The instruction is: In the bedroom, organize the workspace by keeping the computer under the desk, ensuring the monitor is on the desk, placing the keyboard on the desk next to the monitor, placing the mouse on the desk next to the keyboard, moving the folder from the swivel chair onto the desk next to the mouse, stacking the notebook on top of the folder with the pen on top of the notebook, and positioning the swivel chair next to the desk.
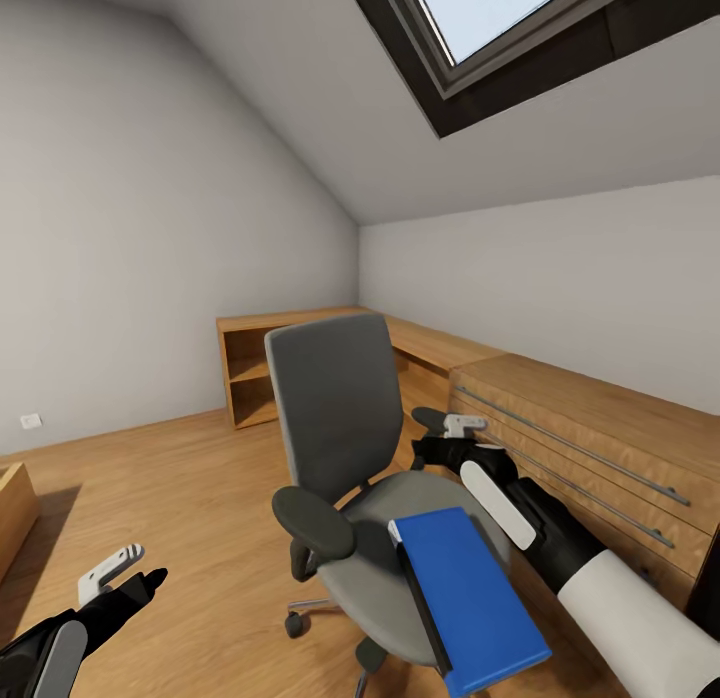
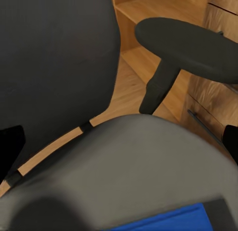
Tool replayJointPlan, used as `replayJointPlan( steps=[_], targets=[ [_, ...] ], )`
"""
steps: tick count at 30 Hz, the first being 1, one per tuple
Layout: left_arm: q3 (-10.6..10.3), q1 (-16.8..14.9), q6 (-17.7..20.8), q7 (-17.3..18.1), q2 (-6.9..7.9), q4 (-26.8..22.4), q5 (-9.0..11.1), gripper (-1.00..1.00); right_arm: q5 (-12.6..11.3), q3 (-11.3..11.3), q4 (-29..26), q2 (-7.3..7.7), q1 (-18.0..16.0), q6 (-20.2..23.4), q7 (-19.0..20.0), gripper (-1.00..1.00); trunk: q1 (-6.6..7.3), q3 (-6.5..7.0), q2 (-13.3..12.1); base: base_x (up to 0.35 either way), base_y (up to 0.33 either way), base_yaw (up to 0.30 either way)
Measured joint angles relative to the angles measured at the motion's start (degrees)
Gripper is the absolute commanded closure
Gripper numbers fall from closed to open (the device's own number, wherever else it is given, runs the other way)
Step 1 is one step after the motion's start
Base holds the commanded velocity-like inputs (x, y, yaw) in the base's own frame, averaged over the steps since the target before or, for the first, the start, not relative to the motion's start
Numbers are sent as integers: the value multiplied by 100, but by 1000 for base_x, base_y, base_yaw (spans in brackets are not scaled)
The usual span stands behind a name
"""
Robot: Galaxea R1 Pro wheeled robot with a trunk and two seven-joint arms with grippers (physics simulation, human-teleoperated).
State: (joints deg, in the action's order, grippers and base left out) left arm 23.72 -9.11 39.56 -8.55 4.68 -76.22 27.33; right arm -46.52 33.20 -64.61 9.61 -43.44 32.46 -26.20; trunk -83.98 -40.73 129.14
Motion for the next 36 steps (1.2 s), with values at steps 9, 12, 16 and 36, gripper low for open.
replayJointPlan(
  steps=[9,12,16,36],
  targets=[
    [0,0,0,9,0,0,1,-100,-2,10,-178,-17,1,-2,-2,-100,0,0,0,0,0,0],
    [1,0,-3,11,-2,-2,2,-100,-1,-5,-225,-4,6,-6,-2,-100,-2,0,0,-139,107,0],
    [0,-1,-6,16,-3,-1,1,-100,-2,-10,-228,2,11,-18,-2,-100,-3,0,0,-243,187,-71],
    [0,-2,-7,20,-4,0,1,-100,6,-4,-221,-13,12,-47,-2,-100,-3,21,0,-252,208,-258]
  ],
)
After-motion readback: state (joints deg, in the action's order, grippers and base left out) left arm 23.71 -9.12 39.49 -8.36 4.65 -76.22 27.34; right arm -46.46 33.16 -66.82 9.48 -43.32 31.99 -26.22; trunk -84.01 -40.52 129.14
